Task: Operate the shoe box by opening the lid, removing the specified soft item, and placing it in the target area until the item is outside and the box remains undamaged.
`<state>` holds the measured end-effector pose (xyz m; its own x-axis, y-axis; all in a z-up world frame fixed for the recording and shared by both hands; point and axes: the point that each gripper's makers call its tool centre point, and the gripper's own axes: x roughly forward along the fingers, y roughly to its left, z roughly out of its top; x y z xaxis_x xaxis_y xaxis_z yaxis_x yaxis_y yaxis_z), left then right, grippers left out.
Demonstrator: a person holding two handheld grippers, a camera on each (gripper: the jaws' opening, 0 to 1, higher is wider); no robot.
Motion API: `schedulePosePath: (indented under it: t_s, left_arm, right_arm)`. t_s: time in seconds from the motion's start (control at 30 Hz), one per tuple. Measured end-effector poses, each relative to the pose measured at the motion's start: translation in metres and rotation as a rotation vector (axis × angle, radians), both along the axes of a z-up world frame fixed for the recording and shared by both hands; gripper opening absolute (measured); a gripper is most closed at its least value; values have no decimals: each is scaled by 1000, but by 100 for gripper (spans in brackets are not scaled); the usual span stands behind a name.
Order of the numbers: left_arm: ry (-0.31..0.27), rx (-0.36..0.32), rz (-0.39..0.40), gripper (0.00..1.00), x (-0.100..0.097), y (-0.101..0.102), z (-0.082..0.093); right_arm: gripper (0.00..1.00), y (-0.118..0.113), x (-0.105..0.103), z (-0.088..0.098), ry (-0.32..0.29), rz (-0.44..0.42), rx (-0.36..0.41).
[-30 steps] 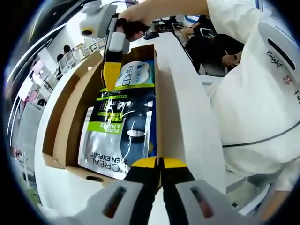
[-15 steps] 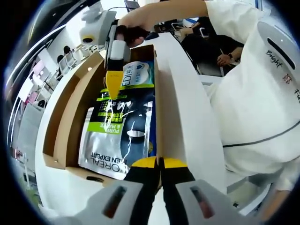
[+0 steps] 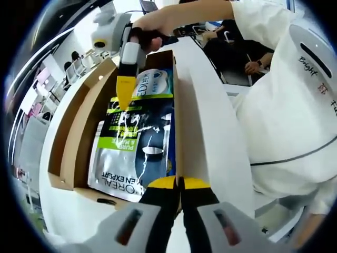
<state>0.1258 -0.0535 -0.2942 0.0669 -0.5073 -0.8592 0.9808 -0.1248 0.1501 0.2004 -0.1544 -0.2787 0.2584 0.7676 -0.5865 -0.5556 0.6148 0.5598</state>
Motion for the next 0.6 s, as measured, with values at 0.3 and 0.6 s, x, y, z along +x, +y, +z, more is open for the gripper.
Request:
schedulePosePath:
  t_s: [0.3,0.6]
  left_arm:
    - [-1,4,4,2,0,0,0]
    - [2,8,3,2,0,0,-1]
  right_arm:
    - [25,8,-1,13,-11,-4,77]
    - [24,19,-1,18,50,-16,156]
